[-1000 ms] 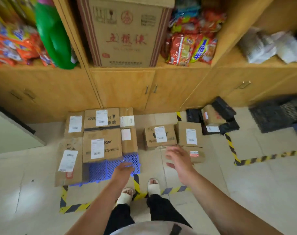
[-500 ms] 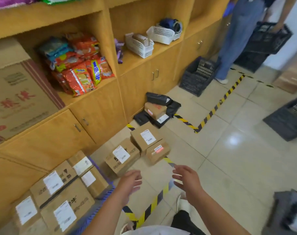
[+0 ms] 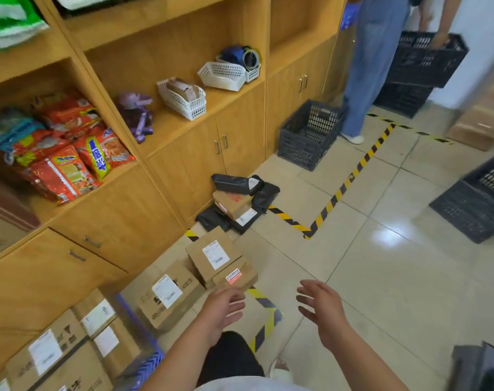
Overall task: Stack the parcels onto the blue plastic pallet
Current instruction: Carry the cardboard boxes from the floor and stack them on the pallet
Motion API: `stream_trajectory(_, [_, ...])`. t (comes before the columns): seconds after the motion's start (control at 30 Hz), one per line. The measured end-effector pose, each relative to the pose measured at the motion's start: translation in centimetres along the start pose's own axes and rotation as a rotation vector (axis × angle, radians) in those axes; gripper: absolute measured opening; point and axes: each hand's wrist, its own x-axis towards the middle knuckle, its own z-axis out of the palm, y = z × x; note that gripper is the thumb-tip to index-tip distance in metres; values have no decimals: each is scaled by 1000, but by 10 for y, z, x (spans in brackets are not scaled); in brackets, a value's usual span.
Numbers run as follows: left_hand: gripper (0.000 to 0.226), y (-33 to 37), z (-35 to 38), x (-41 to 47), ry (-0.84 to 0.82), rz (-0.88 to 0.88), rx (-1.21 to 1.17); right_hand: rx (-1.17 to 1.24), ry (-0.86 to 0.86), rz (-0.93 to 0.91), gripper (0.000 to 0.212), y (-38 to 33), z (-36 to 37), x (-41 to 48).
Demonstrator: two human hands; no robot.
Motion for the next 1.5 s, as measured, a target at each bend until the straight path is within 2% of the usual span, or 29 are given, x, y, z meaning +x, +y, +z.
stream_trajectory(0.17, [23, 33, 20, 46, 81, -45, -23, -13, -25, 12, 14, -41, -3, 46])
stream_trajectory(0.3, [17, 70, 48, 99, 80, -91, -44, -60, -30, 2, 16, -87, 2, 100])
stream_trajectory(0.53, [11, 174, 99, 205, 114, -171, -149, -232, -23, 7, 16, -196, 21, 197])
stream_trajectory(0.67, [15, 230, 115, 240, 96, -126, -147, -268, -70, -25, 14, -253, 51, 243])
stream_trajectory(0.8, [22, 257, 111, 263, 150, -148, -212, -339, -134, 31, 15, -284, 81, 280])
stream_trajectory(0.93, [22, 255, 91, 280, 245, -190, -335, -460, -251, 95, 13, -306, 123, 321])
stream_trajectory(1.07, [8, 234, 72, 268, 427, -225, -552, -696, -455, 123, 11, -307, 178, 365])
stream_trajectory(1.23, [15, 186, 62, 249, 638, -318, -719, -1003, -640, 143, 12, -287, 238, 395])
stream_trajectory(1.33, [15, 155, 61, 257, 688, -429, -735, -1136, -686, 161, 12, -267, 264, 408])
stream_trajectory(1.5, [19, 85, 52, 322, 663, -557, -712, -1261, -617, 205, 11, -203, 289, 452])
